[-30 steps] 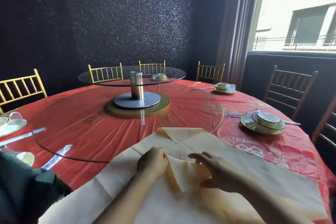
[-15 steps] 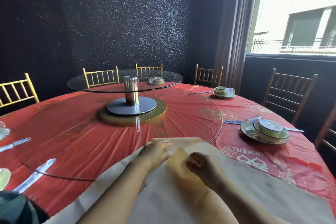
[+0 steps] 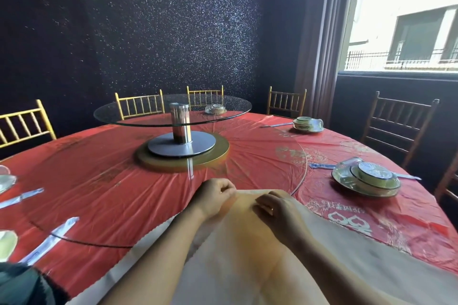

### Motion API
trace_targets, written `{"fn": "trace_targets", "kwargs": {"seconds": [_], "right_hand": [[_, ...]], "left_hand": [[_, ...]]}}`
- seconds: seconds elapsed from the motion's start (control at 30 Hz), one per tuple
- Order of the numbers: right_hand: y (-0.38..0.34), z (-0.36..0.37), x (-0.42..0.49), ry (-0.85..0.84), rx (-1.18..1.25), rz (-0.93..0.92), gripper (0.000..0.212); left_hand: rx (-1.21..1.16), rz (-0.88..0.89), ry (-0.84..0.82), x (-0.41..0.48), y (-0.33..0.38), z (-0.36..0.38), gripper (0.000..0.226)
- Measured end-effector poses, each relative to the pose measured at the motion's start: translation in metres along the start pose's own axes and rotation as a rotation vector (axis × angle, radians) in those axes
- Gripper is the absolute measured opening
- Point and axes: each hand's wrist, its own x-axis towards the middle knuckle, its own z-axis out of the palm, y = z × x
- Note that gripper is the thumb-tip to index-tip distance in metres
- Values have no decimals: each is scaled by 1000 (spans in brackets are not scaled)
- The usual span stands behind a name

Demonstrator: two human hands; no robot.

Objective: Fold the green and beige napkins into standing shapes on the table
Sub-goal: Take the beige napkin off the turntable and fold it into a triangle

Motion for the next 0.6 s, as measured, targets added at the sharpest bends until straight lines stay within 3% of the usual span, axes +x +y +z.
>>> {"fn": "trace_targets", "kwargs": {"seconds": [0.2,0.33,0.5,0.6], "right_hand": [[-4,2,1,133,-160,-34,8],[-9,-4,17,74,-65,70,11],[-15,-13,23,139,24,123,11],[-18,-20,25,149,61,108,13]], "left_hand": [[-118,-3,-29,-5,5,5,28],[-212,13,-17,-2,15,5,22],[-371,-16,-22,-6,22,2,6],[-326,6,53,-7,22,3,23]]}}
